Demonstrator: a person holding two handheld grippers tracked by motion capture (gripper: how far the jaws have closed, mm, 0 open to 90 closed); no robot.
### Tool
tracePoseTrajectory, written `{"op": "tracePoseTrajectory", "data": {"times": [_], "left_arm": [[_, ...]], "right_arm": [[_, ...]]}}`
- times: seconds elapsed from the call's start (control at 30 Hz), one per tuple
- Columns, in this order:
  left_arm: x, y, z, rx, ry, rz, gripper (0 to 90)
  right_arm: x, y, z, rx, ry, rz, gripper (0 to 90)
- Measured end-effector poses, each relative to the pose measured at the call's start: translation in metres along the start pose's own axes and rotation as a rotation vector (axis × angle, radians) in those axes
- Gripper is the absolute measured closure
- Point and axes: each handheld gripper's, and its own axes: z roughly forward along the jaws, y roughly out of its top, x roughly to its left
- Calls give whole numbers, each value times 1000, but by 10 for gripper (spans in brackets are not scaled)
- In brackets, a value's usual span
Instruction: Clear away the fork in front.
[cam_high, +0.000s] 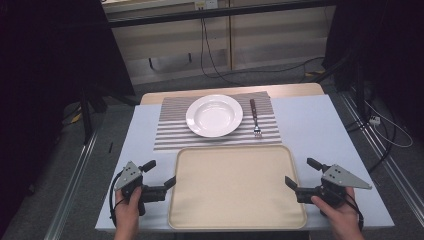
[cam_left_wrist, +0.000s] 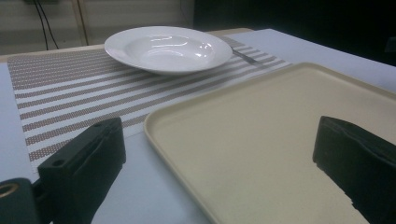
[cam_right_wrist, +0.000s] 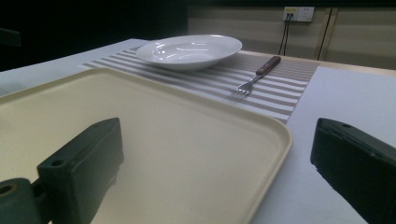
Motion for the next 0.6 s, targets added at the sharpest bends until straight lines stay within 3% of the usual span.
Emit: {"op": "tracePoseTrajectory", "data": {"times": [0.4, 0.6], "left_arm": [[-1, 0, -1, 5, 1, 16, 27], [-2, 0, -3, 7, -18, 20, 28]], "right_arm": [[-6, 8, 8, 22, -23, -19, 22], [-13, 15, 28, 63, -45, -41, 23]]}}
